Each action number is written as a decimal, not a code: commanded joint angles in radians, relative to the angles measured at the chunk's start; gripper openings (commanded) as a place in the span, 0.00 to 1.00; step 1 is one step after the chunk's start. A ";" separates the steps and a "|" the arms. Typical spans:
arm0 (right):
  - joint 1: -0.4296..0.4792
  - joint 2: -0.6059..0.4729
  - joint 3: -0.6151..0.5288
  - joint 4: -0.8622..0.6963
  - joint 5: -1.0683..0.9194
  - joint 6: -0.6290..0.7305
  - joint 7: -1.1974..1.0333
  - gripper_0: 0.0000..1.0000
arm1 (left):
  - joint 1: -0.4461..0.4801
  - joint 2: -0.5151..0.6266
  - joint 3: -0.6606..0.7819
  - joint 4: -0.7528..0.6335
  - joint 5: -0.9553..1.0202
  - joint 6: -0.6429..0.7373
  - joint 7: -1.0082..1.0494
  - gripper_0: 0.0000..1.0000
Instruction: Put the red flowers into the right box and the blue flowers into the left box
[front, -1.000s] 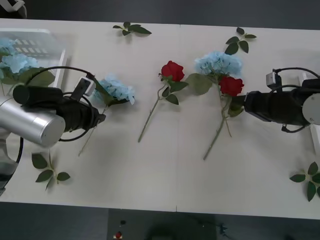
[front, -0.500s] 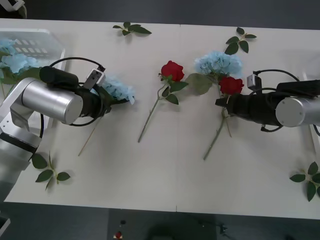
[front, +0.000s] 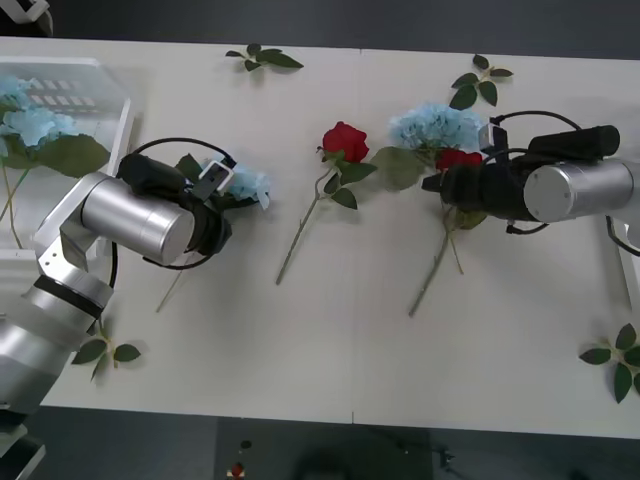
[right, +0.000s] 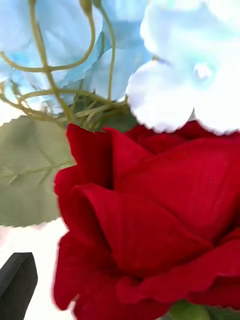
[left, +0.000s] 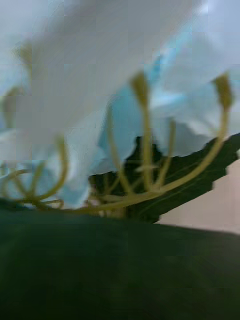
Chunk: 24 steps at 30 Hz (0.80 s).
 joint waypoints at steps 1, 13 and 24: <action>-0.043 0.022 -0.010 0.054 0.068 0.053 -0.033 1.00 | -0.019 0.002 0.013 -0.014 -0.004 -0.004 -0.032 0.00; -0.094 0.094 -0.012 0.135 0.256 0.156 -0.036 1.00 | -0.019 0.011 0.083 -0.079 0.035 -0.006 -0.030 0.00; -0.095 0.119 -0.010 0.140 0.404 0.180 -0.062 0.00 | -0.018 0.140 0.396 -0.364 0.259 0.117 -0.032 0.00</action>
